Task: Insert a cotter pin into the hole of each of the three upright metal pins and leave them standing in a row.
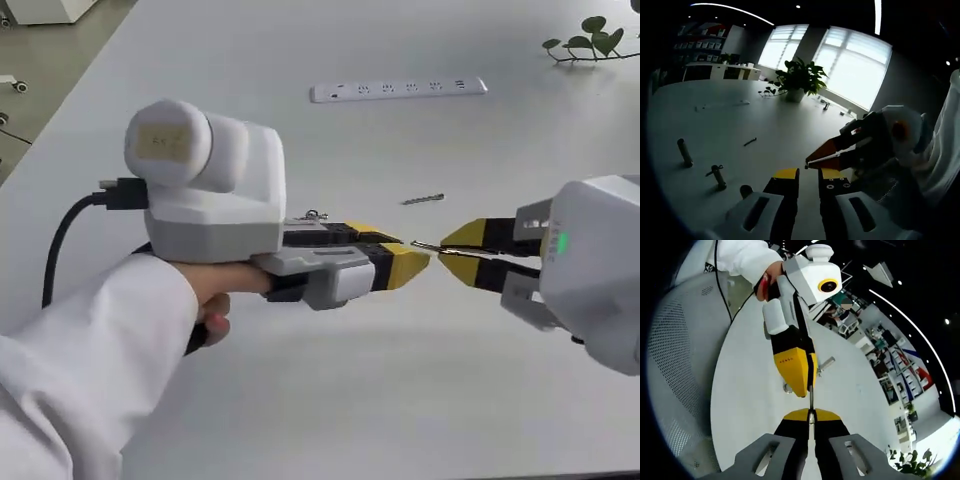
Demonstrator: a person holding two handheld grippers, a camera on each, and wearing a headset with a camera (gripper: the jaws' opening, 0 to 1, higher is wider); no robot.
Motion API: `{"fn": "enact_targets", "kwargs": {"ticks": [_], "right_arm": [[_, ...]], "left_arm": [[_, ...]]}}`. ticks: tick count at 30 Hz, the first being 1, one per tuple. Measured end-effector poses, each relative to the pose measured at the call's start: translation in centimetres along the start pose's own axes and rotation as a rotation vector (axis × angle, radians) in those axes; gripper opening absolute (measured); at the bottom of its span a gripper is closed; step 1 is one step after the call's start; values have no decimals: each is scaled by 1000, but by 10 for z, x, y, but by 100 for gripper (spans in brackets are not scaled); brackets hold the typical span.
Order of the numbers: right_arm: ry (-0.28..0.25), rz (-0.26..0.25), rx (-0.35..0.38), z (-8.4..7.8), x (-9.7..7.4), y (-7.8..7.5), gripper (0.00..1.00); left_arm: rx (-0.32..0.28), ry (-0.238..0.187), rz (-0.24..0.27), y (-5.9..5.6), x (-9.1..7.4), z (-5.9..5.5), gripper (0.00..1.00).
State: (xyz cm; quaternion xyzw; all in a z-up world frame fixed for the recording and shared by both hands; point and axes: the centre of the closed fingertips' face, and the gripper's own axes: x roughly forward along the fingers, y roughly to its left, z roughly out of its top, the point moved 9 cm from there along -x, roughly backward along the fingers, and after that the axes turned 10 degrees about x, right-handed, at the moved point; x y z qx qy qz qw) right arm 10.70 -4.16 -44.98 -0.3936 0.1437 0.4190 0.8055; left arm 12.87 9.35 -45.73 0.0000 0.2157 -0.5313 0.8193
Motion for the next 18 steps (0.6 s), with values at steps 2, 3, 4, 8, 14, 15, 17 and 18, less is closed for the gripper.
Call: {"fn": "enact_targets", "kwargs": {"ticks": [2, 3, 4, 8, 14, 15, 17, 18], "right_arm": [[-5, -4, -7, 4, 1, 2, 0], [-9, -5, -8, 6, 1, 3, 0], [-11, -5, -4, 7, 2, 3, 0], [-10, -4, -8, 6, 3, 6, 0], [-42, -10, 24, 7, 4, 9, 0], [-43, -11, 27, 8, 3, 9, 0], [-44, -15, 26, 8, 3, 9, 0], [-48, -13, 32, 8, 3, 9, 0]], "left_arm": [[-8, 6, -9, -1, 2, 0, 11], [-8, 6, -8, -1, 2, -1, 10], [-6, 6, -3, -1, 2, -1, 9], [-2, 12, 9, 1, 1, -2, 7], [-24, 7, 28, 5, -3, -1, 1], [-24, 8, 26, 5, -3, -1, 1], [-25, 14, 23, 4, -3, -2, 1], [-27, 19, 21, 4, -3, -3, 1]]}}
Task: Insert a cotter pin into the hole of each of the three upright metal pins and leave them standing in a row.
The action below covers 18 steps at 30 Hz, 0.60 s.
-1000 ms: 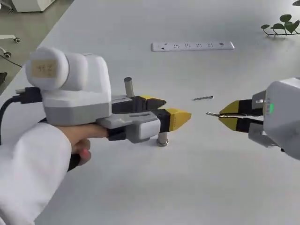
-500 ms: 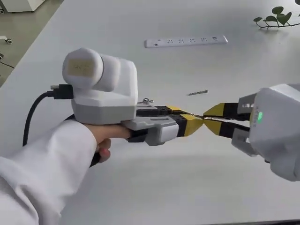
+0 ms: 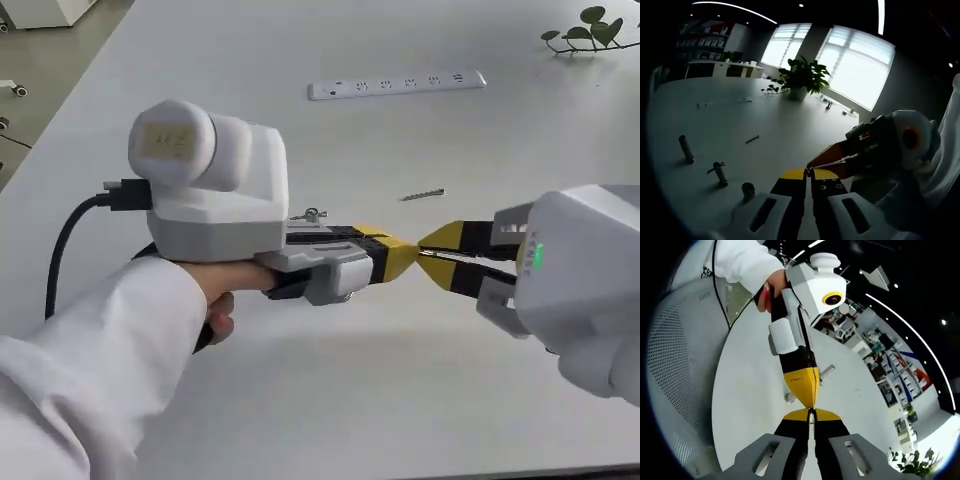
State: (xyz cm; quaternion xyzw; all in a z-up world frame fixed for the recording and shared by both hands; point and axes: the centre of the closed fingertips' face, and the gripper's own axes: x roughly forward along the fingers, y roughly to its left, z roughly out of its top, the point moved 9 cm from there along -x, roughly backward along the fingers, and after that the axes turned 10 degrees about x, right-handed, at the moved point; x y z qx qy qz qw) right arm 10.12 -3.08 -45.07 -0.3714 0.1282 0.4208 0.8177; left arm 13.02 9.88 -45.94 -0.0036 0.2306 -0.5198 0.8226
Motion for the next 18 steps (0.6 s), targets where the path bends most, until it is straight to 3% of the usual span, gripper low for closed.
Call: {"fn": "enact_targets", "kwargs": {"ticks": [8, 10, 18], "right_arm": [[-5, 8, 1, 0, 1, 2, 0], [-6, 15, -2, 1, 1, 3, 0], [-10, 22, -4, 1, 1, 2, 0]], "left_arm": [[-14, 10, -11, 0, -3, -1, 1], [27, 23, -8, -1, -4, -1, 1], [27, 37, 8, -2, -3, 2, 0]]}}
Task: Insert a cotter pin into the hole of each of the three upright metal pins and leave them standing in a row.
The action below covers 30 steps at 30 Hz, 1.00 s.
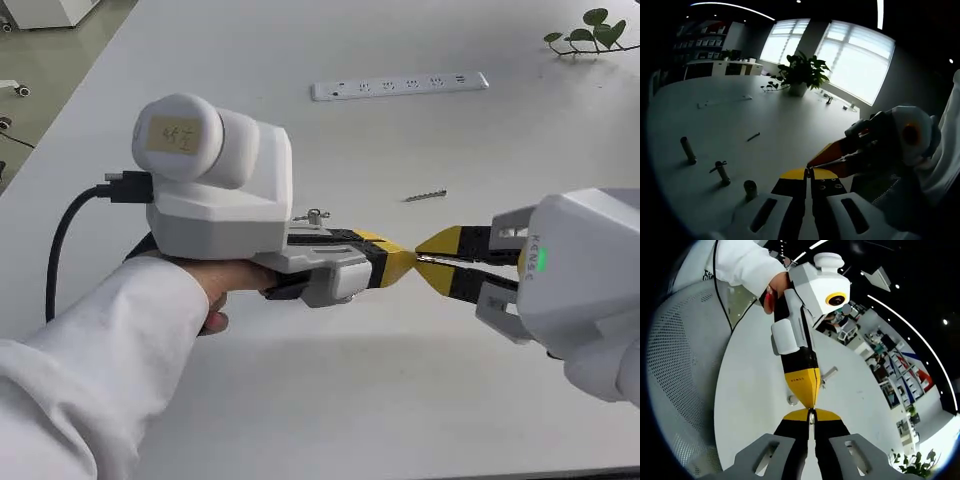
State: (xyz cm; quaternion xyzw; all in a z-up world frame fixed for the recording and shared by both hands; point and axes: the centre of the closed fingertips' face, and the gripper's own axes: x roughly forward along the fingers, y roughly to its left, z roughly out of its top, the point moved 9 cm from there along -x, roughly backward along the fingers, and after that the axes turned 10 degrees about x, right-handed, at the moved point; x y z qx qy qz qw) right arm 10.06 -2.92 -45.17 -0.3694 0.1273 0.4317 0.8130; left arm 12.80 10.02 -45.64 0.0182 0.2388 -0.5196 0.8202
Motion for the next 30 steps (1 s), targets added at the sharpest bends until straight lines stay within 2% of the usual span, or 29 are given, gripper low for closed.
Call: {"fn": "enact_targets", "kwargs": {"ticks": [8, 10, 12, 13, 15, 17, 18, 19, 20, 21, 24, 27, 30], "right_arm": [[4, 5, 21, -3, 2, -2, 0], [10, 26, 69, -7, 1, -1, 0], [7, 16, 132, -12, 1, -2, 0], [4, 41, 173, -15, 1, -1, 4], [-24, 42, 224, -18, 0, -3, 4], [-41, 95, 332, -22, 0, -3, 5], [-63, 109, 408, -24, 0, -5, 7], [-83, 124, 449, -25, 0, -6, 10], [-115, 171, 545, -26, 0, -6, 11], [-128, 187, 581, -26, 0, -6, 13], [-212, 311, 772, -28, 0, -8, 14], [-268, 380, 889, -31, 1, -10, 18], [-288, 450, 931, -32, 1, -9, 20]], "left_arm": [[-2, -5, 21, 2, -2, 1, 0], [-4, -7, 45, 7, -5, 0, 0], [-8, -11, 53, 10, -8, 0, 0], [-5, -12, 60, 12, -10, 0, 0], [-1, -17, 63, 13, -13, 1, 0], [3, -20, 66, 15, -16, 1, 0], [8, -21, 63, 16, -17, 1, 0], [12, -22, 61, 16, -18, 1, 0], [19, -23, 59, 16, -19, 1, 0], [22, -22, 56, 16, -19, 1, 0], [42, -28, 33, 15, -22, 1, 0], [72, -43, -10, 12, -24, 4, 0], [121, -60, -47, 7, -27, 6, 0]]}}
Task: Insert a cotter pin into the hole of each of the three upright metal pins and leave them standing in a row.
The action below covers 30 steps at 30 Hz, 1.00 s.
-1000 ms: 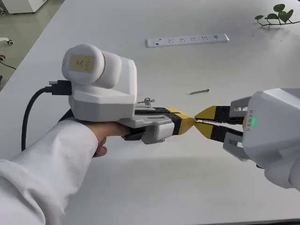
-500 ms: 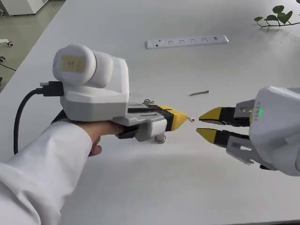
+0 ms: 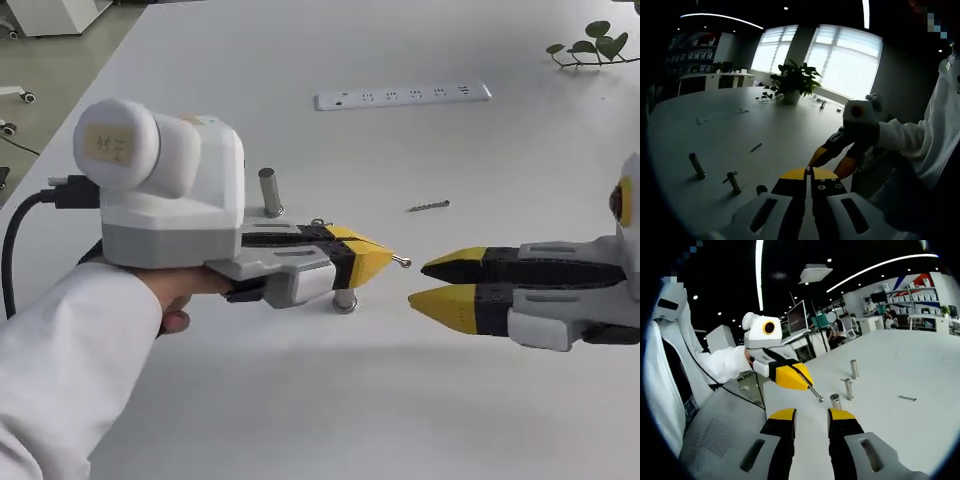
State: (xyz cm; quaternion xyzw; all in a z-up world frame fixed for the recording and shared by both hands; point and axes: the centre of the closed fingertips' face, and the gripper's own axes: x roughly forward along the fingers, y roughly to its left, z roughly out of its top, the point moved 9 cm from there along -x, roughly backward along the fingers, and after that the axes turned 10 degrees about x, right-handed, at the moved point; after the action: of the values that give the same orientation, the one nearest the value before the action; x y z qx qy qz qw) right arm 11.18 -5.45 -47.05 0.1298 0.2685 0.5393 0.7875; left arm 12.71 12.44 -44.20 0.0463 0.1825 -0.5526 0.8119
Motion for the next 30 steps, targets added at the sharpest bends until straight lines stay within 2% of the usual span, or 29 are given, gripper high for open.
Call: {"fn": "enact_targets", "kwargs": {"ticks": [1, 3, 10, 16, 20, 30], "right_arm": [[-1, 17, 11, -1, 0, -1, 20], [-2, 36, 38, -1, 0, -2, 20], [1, 95, 44, 4, 4, 4, 17], [29, 131, 21, 5, 7, 10, 12], [52, 160, 8, 3, 7, 13, 1], [111, 178, -45, 2, 5, 20, 0]], "left_arm": [[50, -7, -10, -1, -1, 1, 0], [65, -17, -29, -4, -2, 2, 0], [125, -10, -105, -12, -2, 1, 0], [145, -10, -142, -16, -1, 1, 0], [156, -9, -148, -17, -1, 1, 0], [189, 29, -191, -19, -3, -6, 0]]}}
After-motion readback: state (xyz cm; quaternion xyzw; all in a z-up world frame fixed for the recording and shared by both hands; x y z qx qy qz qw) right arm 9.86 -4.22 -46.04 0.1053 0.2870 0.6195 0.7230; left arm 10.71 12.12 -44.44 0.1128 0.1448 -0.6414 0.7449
